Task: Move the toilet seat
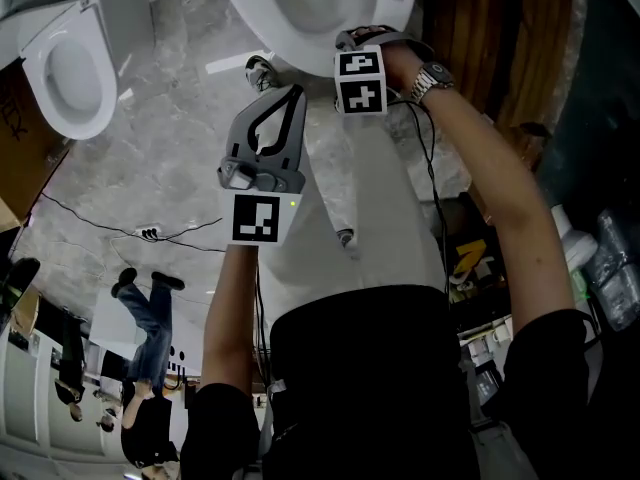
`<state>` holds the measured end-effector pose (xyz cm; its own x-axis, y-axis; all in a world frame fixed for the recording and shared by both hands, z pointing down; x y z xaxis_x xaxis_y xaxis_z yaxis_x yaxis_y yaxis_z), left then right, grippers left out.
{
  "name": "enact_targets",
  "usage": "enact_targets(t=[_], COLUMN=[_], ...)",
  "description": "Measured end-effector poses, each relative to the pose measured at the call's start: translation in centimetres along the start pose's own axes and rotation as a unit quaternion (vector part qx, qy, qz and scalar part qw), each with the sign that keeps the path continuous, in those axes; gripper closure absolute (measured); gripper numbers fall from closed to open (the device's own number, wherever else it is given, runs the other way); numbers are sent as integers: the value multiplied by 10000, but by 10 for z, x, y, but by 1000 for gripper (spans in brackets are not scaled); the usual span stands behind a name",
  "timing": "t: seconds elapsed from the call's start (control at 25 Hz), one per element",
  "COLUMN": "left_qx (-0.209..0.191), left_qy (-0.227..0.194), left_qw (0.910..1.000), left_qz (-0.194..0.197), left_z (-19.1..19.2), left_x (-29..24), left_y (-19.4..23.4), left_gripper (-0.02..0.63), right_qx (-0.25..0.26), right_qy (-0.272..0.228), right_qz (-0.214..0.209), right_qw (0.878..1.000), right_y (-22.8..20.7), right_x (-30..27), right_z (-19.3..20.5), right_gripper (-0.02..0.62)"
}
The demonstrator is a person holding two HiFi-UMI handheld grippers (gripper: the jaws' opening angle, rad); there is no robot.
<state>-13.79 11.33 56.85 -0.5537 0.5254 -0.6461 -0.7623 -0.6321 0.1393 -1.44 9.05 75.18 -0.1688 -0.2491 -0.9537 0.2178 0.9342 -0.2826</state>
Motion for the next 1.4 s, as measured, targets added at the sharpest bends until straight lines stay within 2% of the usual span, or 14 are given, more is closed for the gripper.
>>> enact_targets(t=[0.44,0.72,0.84,0.96,1.16,1.4], left_qx=[-345,-374,-427,-647,-1024,-1666], left_qy=[39,157,263,440,669,982], left_qw=[9994,9991,9985,9964,9915,9795], left_qz=[15,81,233,334,450,564], left_z=[-21,-36,-38,-38,-38,-36], left_x=[3,3,1,-5,-11,-20], left_y=[0,-2,-4,-3,-5,-13], left_gripper=[598,597,562,512,489,454], right_qx=[94,145,172,198,219,217], right_qy=[-151,-186,-208,-207,-223,-170], right_qz=[-547,-851,-988,-1101,-1257,-1485], right_qw=[9983,9961,9947,9935,9916,9885], right_y=[-2,-6,-7,-11,-16,-17], right_x=[55,85,96,105,122,141], right_z=[10,17,19,20,22,29], right_gripper=[305,305,305,305,305,305])
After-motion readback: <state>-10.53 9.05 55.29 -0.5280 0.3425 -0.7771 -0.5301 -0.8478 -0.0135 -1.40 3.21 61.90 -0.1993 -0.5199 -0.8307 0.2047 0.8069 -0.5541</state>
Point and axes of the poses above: the fingertips, and each gripper's own axes: x backward along the fingers, y to its left, z out of its underside, the point moved 7 cm from there along x, backward along the fingers, and after that the axes turned 14 degrees about y, right-handed, at the moved point
